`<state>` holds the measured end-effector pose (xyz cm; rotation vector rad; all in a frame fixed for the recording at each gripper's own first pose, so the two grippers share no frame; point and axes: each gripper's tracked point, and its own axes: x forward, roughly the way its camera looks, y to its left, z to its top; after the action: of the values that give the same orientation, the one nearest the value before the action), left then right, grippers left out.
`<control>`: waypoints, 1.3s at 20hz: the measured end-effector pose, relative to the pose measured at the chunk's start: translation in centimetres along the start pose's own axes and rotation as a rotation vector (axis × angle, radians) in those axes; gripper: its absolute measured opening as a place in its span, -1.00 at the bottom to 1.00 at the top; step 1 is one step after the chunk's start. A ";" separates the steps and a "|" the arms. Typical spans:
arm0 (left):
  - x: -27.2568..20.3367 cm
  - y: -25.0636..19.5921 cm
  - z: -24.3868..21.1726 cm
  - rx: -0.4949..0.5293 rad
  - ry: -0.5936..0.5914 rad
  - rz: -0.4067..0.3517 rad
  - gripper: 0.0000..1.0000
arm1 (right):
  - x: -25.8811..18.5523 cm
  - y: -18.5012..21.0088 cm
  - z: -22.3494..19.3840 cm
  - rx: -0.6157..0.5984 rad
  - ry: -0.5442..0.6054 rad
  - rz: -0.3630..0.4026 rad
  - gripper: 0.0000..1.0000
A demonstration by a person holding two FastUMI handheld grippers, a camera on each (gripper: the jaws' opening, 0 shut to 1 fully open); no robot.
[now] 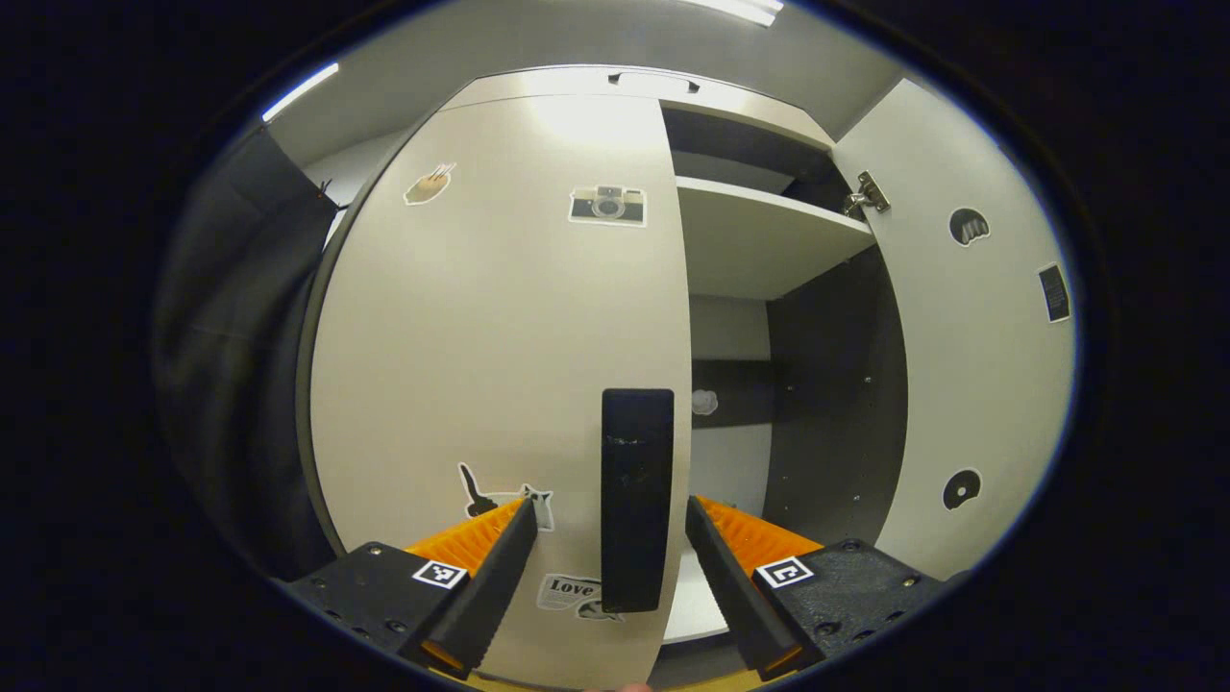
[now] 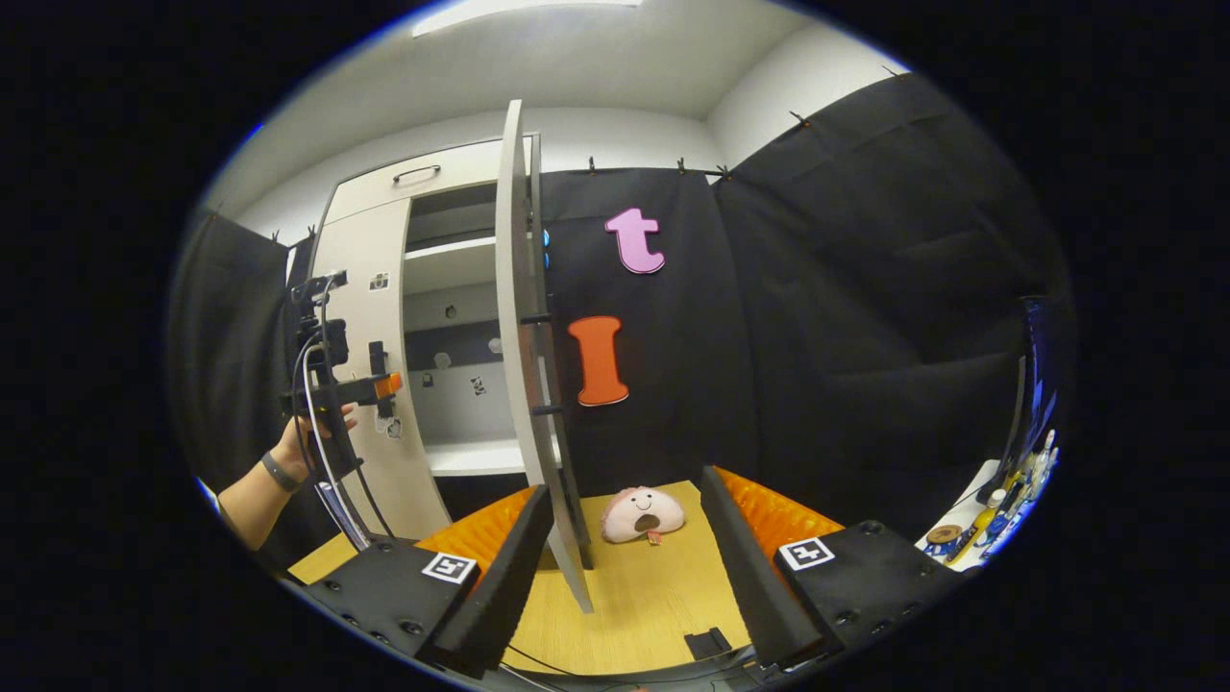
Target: Open the right door of the double-door shoe cabinet with the right hand, and open the left door with the left hand.
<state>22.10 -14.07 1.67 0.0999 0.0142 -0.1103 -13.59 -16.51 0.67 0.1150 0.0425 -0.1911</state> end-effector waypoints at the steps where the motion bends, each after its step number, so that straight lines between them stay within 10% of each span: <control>1: -0.3 -0.4 0.1 0.004 0.000 -0.011 0.88 | 0.0 -0.4 -0.1 0.006 0.001 -0.012 0.96; 3: -0.2 -0.1 0.4 0.019 -0.007 -0.008 0.82 | 0.1 -1.6 -0.2 0.005 0.004 -0.048 0.95; 5: -0.4 -1.5 0.5 -0.061 -0.011 -0.087 0.25 | 0.2 -1.9 -0.2 0.001 0.007 -0.066 0.96; 6: -0.7 -2.1 0.7 -0.065 -0.008 -0.095 -0.43 | 0.2 -1.8 -0.2 0.001 0.008 -0.066 0.96; 26: -7.4 0.7 -0.1 -0.016 0.068 -0.216 -0.49 | -0.1 3.2 -0.6 -0.035 0.022 0.051 0.96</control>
<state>14.79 -12.61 1.82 0.0855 0.0938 -0.3221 -13.11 -13.32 0.38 0.0827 0.0645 -0.1383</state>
